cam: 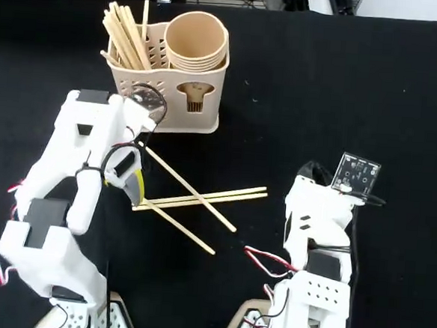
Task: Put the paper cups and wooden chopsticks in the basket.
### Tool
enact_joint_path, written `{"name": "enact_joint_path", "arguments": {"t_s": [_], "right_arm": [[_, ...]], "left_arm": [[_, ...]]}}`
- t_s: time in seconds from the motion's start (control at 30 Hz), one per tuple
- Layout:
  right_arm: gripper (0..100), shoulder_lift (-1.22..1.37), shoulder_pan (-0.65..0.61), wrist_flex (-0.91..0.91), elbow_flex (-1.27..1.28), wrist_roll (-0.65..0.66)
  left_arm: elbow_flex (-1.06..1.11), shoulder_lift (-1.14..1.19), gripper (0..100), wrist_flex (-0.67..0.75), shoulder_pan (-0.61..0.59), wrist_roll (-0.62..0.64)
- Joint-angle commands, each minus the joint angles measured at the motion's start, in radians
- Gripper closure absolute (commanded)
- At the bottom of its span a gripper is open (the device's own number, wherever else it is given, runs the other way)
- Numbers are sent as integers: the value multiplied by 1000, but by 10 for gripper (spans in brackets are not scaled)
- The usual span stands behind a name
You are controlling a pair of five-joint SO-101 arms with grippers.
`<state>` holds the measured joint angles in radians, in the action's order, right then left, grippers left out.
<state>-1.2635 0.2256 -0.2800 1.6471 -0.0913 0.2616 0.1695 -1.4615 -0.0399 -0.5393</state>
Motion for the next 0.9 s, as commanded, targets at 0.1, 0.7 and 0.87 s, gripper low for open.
{"name": "enact_joint_path", "arguments": {"t_s": [0.1,0.7,0.87], "right_arm": [[962,-12,9,23,-8,-9],[962,-12,9,21,-8,-9],[962,-12,17,21,-8,-11]], "left_arm": [[-8,38,719,8,1,-11],[495,-572,765,180,33,-180],[519,-743,764,172,125,-181]]}}
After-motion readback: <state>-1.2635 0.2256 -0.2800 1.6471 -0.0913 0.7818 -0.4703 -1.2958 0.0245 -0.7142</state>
